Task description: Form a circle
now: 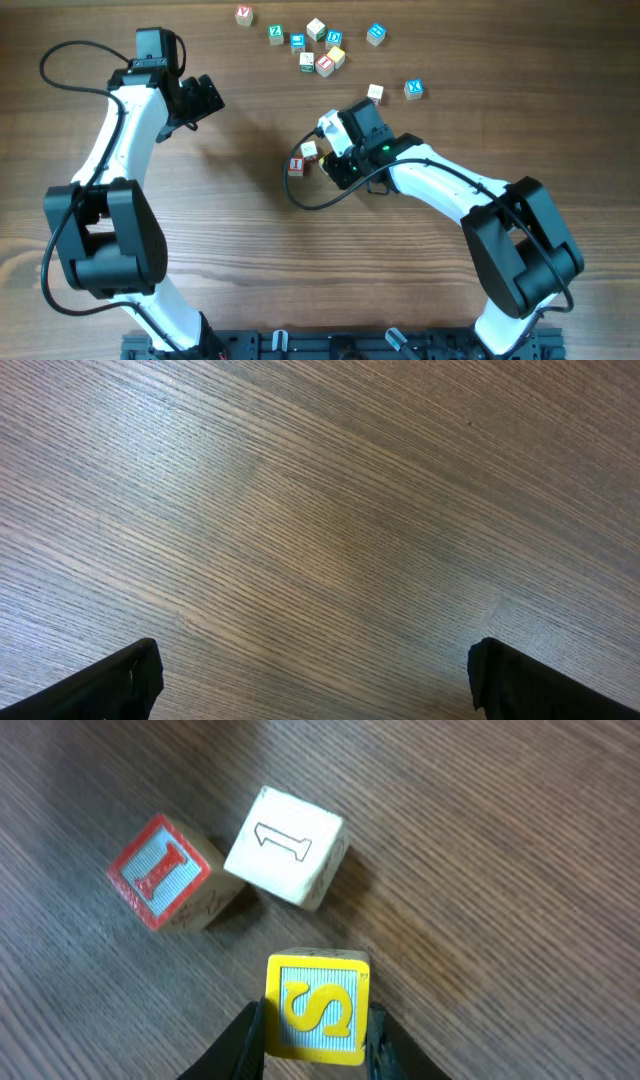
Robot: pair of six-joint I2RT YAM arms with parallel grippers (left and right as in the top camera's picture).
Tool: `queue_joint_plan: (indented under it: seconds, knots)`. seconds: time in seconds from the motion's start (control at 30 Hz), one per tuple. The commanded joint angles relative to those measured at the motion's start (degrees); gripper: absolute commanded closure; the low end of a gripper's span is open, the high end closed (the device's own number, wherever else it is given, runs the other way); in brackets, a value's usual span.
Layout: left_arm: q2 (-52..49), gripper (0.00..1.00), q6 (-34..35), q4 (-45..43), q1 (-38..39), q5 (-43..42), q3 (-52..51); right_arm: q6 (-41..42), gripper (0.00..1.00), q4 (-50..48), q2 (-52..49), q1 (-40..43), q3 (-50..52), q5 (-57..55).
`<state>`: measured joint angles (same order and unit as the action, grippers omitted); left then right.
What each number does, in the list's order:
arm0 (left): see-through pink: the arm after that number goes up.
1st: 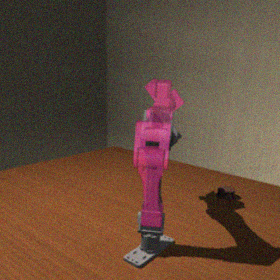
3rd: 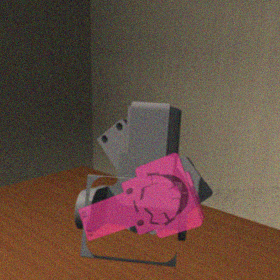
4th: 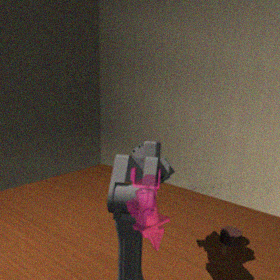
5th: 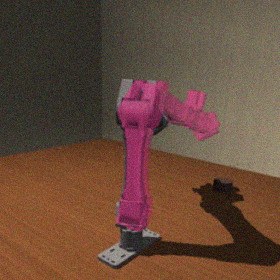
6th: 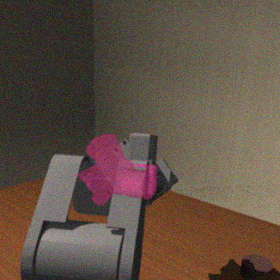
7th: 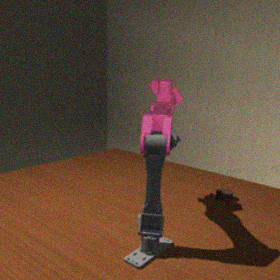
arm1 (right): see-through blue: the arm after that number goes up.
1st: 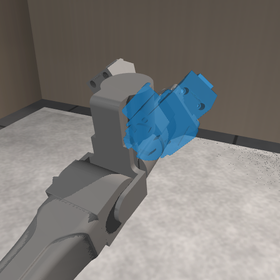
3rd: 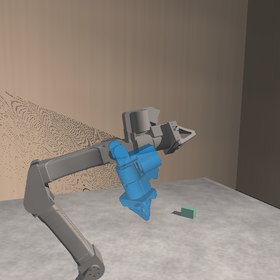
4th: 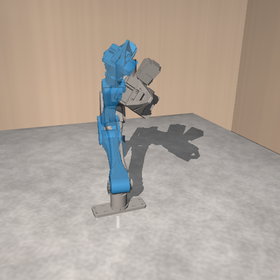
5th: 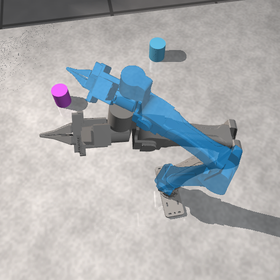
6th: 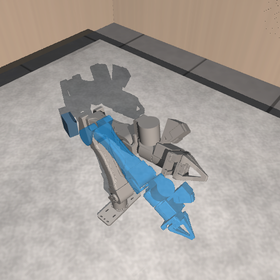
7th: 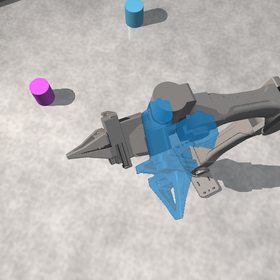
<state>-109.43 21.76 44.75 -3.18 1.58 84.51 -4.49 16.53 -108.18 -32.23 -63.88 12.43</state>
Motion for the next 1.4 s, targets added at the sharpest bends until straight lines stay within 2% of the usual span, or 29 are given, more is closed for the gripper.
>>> queue_joint_plan:
  seconds: [0.0,0.57,0.83,0.97,1.07,1.37]
  knots:
    - [0.98,0.0,-0.26,0.0,-0.2,-0.04,0.63,0.59,0.71,-0.07,-0.24,-0.13,0.26,1.49]
    - [0.98,0.0,-0.26,0.0,-0.2,-0.04,0.63,0.72,0.71,-1.81,-0.26,-0.13,0.26,1.01]
    - [0.98,0.0,-0.26,0.0,-0.2,-0.04,0.63,6.56,0.71,-2.14,-2.23,-0.15,0.26,0.98]
    - [0.98,0.0,-0.26,0.0,-0.2,-0.04,0.63,6.67,0.71,-2.1,-3.23,-0.24,0.33,0.94]
    - [0.98,0.0,-0.26,0.0,-0.2,-0.04,0.63,10.71,0.72,-1.99,-3.23,-0.24,0.33,-3.96]
    - [0.98,0.0,-0.26,0.0,-0.2,-0.04,0.63,10.71,0.71,-1.99,-3.23,-0.24,0.31,-4.04]
